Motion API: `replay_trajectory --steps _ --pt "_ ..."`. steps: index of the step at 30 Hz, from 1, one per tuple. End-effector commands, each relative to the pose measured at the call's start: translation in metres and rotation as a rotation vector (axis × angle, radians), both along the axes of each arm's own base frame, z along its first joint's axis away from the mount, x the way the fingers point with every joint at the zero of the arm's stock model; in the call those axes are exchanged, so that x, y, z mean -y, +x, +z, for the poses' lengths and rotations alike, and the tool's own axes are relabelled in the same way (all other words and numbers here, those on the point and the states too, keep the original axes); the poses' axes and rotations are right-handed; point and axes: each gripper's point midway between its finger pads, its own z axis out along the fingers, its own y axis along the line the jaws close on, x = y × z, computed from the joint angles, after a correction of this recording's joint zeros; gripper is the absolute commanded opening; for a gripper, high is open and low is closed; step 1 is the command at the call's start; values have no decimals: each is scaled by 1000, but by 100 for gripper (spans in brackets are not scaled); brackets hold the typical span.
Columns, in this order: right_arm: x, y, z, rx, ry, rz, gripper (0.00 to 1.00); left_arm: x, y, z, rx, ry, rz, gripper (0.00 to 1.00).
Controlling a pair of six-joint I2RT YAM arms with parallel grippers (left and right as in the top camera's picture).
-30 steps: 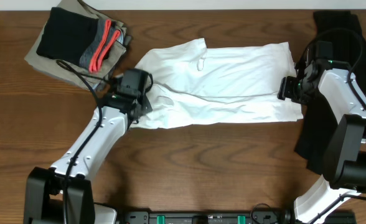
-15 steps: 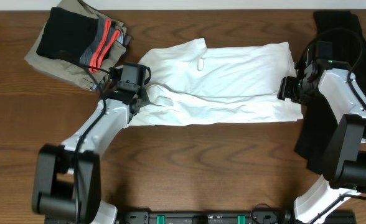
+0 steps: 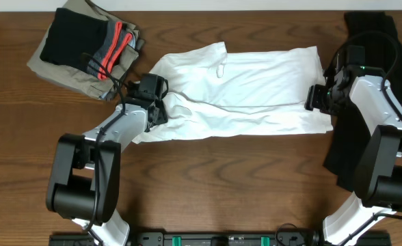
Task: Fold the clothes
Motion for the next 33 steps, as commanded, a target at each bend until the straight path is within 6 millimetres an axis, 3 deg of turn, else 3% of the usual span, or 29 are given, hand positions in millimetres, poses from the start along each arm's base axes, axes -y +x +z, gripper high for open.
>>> replay_trajectory --steps 1,5,9,14,20,26,33 --pt "-1 16 28 54 -14 53 66 2 9 32 43 -1 -23 100" --pt "0 31 72 118 -24 69 70 5 15 79 93 -18 -48 98" --pt "-22 46 118 214 75 196 75 46 31 122 145 -191 -214 98" --pt "-33 49 145 250 92 249 78 66 57 145 192 -241 -294 98" --pt "-44 48 148 245 95 279 78 93 101 144 211 -207 -419 98" --pt "-50 46 147 238 99 291 78 140 138 120 232 -211 -501 98" --pt "-50 43 146 222 102 290 77 197 145 102 287 -218 -614 98"
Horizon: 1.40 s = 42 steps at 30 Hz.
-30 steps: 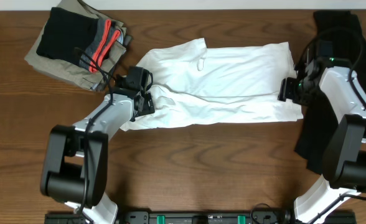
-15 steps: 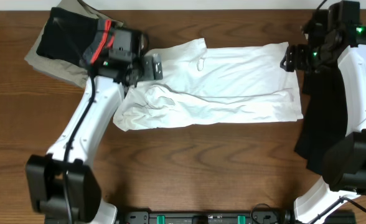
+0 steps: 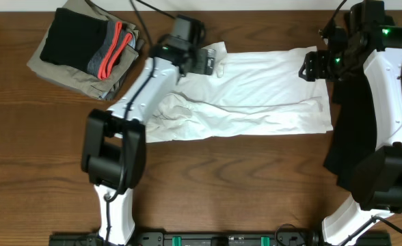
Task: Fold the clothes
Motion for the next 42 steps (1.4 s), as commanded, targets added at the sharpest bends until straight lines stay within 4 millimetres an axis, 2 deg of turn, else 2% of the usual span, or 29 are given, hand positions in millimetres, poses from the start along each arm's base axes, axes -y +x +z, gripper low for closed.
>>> replay_trajectory --steps 1,7,11,15,17,20,22,28,30,33,36,39,42 --pt "-5 2 13 38 3 26 77 26 2 7 47 3 -74 98" --pt "-4 1 13 35 1 26 77 42 -4 -28 39 110 -120 98" --pt "-4 1 13 34 -4 25 77 36 -3 -50 17 169 -97 99" --pt "-4 1 13 35 -4 25 77 28 0 -53 27 206 -69 94" --pt "-3 2 13 38 -4 23 77 27 3 -51 42 208 -62 87" --pt "-3 2 13 38 -4 23 77 29 7 -49 61 198 -59 54" --pt "-3 2 13 38 -4 23 76 30 9 -47 70 192 -56 37" --pt "-3 4 13 45 -5 23 76 32 10 -46 71 173 -34 6" --pt "-3 4 14 48 -5 23 76 31 9 -44 71 171 -32 6" --pt "-3 7 15 61 -6 23 75 29 6 -24 84 166 -29 6" --pt "-3 11 16 79 -7 24 75 20 5 15 136 174 1 6" --pt "-3 14 17 92 -8 23 75 10 -7 64 183 168 20 6" --pt "-3 16 18 99 -8 23 76 2 -21 91 189 163 23 6"
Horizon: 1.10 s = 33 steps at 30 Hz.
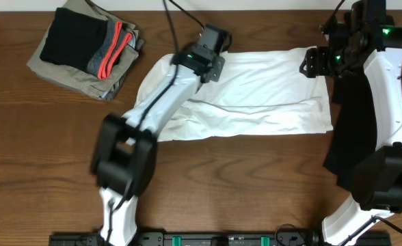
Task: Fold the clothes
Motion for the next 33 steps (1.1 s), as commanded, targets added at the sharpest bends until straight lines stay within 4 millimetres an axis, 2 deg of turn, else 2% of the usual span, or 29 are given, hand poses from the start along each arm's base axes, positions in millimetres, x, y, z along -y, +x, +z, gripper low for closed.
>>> replay_trajectory --steps 1,4,10,14,19,27,33 --pt "-3 4 13 43 -3 19 76 -12 -8 64 91 -25 27 6" --pt "-3 4 11 40 -3 20 75 -20 -23 66 47 -2 26 6" --pt "-3 9 1 24 -2 21 75 -38 -59 37 -133 94 22 6" --pt "-2 20 -10 34 -3 20 74 -46 -74 24 -206 134 21 6" --pt "15 53 -33 77 -65 -55 74 -50 -79 15 -229 147 22 6" --pt "43 109 -81 170 -176 -138 75 -48 -74 17 -209 137 23 6" --pt "52 132 -117 197 -170 -170 79 -49 -77 15 -223 143 23 6"
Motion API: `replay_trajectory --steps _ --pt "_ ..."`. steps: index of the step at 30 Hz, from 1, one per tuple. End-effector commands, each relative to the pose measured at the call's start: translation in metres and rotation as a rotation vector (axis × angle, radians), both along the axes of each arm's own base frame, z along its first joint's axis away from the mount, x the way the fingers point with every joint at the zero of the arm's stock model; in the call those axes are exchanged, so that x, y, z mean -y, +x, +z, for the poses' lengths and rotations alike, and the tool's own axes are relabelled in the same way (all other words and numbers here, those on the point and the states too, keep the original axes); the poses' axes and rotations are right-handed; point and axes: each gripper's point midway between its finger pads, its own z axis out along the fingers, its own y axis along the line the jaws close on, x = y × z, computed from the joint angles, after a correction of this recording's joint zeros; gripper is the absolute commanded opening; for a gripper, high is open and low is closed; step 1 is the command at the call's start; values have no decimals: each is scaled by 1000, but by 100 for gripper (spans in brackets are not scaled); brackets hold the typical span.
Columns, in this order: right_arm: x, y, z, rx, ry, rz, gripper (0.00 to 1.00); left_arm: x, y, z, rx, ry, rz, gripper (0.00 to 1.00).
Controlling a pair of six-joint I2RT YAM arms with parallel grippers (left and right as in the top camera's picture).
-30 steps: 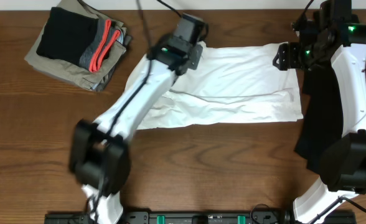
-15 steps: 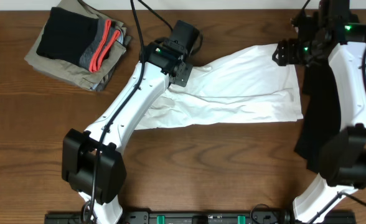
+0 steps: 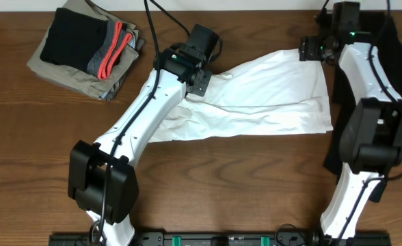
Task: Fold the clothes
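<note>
A white garment (image 3: 269, 96) lies spread across the middle of the brown table. Its upper edge now runs slantwise, from the upper right down to the left. My left gripper (image 3: 204, 80) sits at the low left end of that edge and looks shut on the cloth there. My right gripper (image 3: 305, 50) is at the garment's top right corner, near the table's far edge, and looks shut on that corner. The lower layer of the garment stays flat and wrinkled below the left arm.
A stack of folded clothes (image 3: 85, 48), khaki, black and grey with red stripes, sits at the far left corner. A dark garment (image 3: 339, 154) lies along the right side, partly under my right arm. Bare wood (image 3: 221, 184) fills the front.
My left gripper has moved down and left from the garment's top edge, and the top left part of the cloth has come with it. My right gripper has moved farther back with the top right corner.
At first my grippers were at the garment's near left and right ends. Both were then at the far top edge, left near the top left corner, right at the top right corner. The left one then stood further right along that edge. Now the top edge slants.
</note>
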Motion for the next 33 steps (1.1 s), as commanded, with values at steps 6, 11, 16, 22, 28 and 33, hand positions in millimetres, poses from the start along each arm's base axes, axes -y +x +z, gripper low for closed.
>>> replay_trajectory --steps 6,11,16,22,28,33 --pt "16 12 -49 -26 2 -62 79 -7 -5 -7 -33 25 13 6" --pt "17 20 -65 -11 1 -63 78 -7 -6 -7 -33 25 13 6" --pt "19 34 -62 54 5 -76 78 -7 -6 -7 -33 25 13 6" --pt "19 43 -73 83 24 -105 73 -7 -6 -7 -34 25 13 6" --pt "19 40 -98 48 36 -118 66 -7 -6 -7 -33 25 13 6" --pt "19 37 -108 28 37 -119 36 -7 -6 -7 -33 25 13 6"
